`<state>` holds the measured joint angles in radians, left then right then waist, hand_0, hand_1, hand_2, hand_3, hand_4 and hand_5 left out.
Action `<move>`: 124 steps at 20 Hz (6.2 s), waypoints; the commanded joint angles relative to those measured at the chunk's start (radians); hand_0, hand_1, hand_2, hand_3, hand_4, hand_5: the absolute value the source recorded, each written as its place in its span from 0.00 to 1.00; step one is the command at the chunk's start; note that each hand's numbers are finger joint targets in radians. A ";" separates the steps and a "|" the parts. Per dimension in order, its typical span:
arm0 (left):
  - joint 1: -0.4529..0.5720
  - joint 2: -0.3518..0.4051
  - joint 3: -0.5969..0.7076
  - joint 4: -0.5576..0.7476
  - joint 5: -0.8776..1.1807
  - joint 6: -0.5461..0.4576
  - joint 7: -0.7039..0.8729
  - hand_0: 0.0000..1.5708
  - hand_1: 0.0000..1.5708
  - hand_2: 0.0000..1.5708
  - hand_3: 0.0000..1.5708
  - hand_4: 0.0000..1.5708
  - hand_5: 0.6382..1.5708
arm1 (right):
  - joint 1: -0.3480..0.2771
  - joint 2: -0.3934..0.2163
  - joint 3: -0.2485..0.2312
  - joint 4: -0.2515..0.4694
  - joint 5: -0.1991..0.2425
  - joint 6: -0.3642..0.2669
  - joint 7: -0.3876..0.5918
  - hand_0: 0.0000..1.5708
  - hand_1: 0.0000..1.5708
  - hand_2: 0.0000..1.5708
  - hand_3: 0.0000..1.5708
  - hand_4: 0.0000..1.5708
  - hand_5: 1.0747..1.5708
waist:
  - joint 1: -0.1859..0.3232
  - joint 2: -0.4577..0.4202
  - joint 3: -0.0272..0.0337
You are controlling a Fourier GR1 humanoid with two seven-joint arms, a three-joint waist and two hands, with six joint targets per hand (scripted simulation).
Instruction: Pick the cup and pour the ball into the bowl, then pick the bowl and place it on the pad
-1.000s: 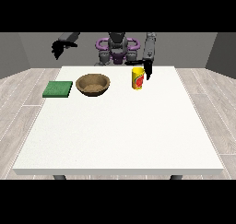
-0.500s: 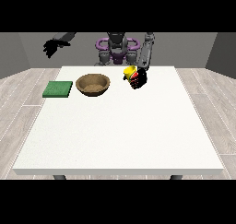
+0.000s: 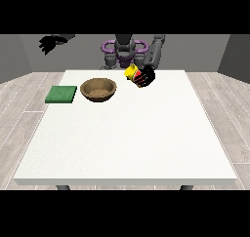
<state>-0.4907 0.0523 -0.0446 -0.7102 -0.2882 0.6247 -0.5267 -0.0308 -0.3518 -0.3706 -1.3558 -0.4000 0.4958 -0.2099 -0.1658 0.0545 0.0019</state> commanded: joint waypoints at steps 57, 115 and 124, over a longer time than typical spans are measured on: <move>-0.193 0.046 0.007 -0.701 0.270 -0.390 0.687 0.00 0.00 0.00 0.00 0.09 0.92 | -0.193 0.079 -0.039 0.260 0.056 -0.268 0.054 0.00 0.00 0.00 0.00 0.31 1.00 | 0.369 0.091 -0.0118; -0.127 0.764 0.635 -0.242 0.811 -1.081 0.596 0.00 0.00 0.00 0.00 0.45 0.99 | -0.528 -0.094 0.110 0.494 0.236 -0.548 0.353 1.00 1.00 1.00 1.00 0.62 1.00 | 0.218 0.120 -0.0023; -0.087 0.784 0.647 -0.224 0.764 -1.094 0.434 0.00 0.00 0.00 0.00 0.45 0.99 | -0.557 -0.205 0.021 0.563 0.186 -0.425 0.218 1.00 1.00 1.00 1.00 0.63 1.00 | 0.200 0.262 -0.0012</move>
<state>-0.5619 0.8136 0.5922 -0.9349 0.4743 -0.4642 -0.0555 -0.5546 -0.5078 -0.2961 -0.8387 -0.1807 0.0247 0.0698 0.0355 0.2402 -0.0002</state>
